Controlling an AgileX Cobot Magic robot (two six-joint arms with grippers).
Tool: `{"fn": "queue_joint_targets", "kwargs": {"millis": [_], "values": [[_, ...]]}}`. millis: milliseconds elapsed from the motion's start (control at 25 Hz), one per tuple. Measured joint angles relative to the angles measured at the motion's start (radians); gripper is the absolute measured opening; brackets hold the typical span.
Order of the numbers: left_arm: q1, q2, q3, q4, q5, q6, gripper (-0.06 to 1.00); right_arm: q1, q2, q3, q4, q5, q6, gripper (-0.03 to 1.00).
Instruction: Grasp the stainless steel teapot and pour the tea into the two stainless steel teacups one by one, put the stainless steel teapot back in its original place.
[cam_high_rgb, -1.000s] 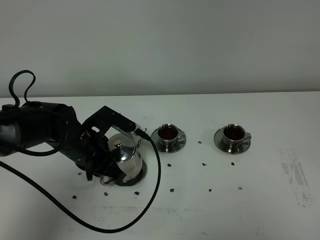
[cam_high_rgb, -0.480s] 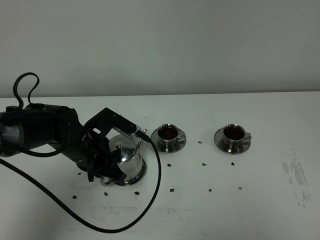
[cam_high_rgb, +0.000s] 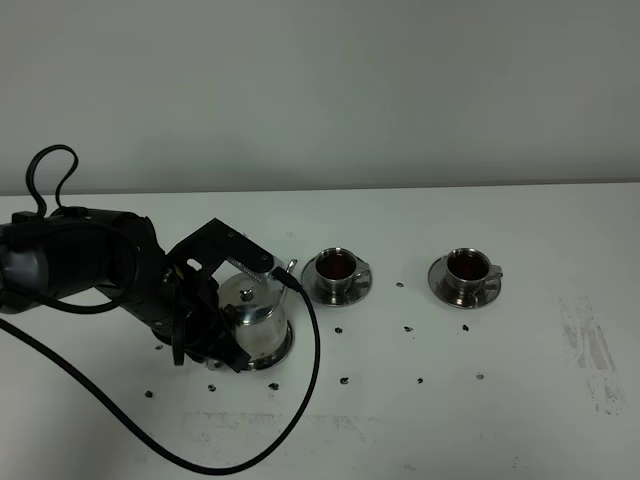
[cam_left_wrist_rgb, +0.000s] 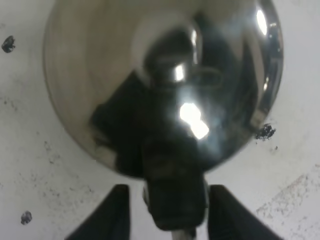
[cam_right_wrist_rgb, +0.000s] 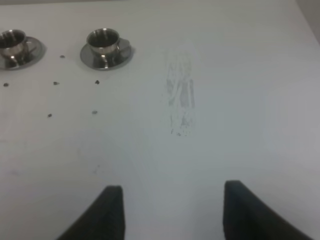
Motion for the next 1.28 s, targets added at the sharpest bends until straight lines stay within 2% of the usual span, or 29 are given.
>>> {"fn": "queue_joint_targets", "kwargs": {"millis": [120,480,1040,1160,1280], "values": [[0.000,-0.027,0.000,0.000,0.022,0.000,0.45,0.000,0.000,0.000,0.000,0.000,0.000,0.43],[0.000,-0.233,0.000,0.000,0.123,0.000,0.47,0.000,0.000,0.000,0.000,0.000,0.000,0.43],[0.000,-0.865,0.000,-0.001,0.189,0.001,0.47,0.000,0.000,0.000,0.000,0.000,0.000,0.43],[0.000,-0.952,0.000,0.049,0.269,-0.010,0.47,0.000,0.000,0.000,0.000,0.000,0.000,0.43],[0.000,-1.018,0.000,0.183,0.425,-0.109,0.47,0.000,0.000,0.000,0.000,0.000,0.000,0.43]]}}
